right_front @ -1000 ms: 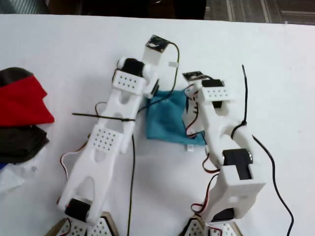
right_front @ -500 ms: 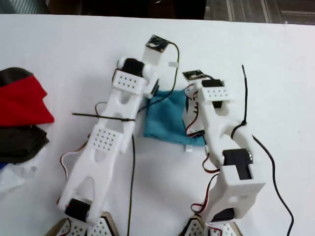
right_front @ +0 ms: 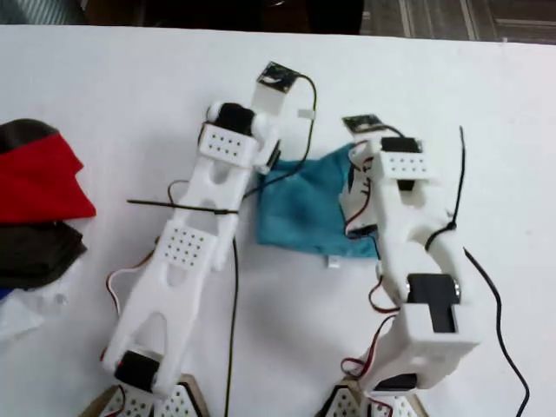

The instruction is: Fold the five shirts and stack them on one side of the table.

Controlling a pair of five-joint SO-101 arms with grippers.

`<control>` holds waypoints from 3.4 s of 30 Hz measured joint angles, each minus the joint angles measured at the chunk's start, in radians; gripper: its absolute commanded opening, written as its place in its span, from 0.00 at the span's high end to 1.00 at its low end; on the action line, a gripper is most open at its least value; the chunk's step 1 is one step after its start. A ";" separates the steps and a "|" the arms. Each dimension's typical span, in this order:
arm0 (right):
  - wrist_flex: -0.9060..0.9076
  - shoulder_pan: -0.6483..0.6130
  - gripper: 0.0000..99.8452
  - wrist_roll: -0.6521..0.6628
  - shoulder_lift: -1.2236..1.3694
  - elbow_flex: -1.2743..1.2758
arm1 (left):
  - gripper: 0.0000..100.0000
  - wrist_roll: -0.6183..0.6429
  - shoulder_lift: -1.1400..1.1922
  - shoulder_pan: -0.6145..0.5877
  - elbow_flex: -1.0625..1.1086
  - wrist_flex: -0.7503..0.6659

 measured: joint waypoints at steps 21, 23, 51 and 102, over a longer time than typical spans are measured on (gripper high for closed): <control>0.034 0.110 0.98 0.063 -0.026 0.014 | 0.76 0.000 0.000 -0.005 0.000 0.014; 0.037 0.114 0.98 0.081 -0.026 0.029 | 0.76 0.000 0.000 -0.005 0.000 0.014; -0.028 0.169 0.98 0.126 -0.028 0.132 | 0.76 -0.002 0.005 -0.020 0.000 -0.028; -0.115 0.078 0.98 -0.012 0.364 -0.411 | 0.76 0.002 0.005 -0.006 0.000 0.000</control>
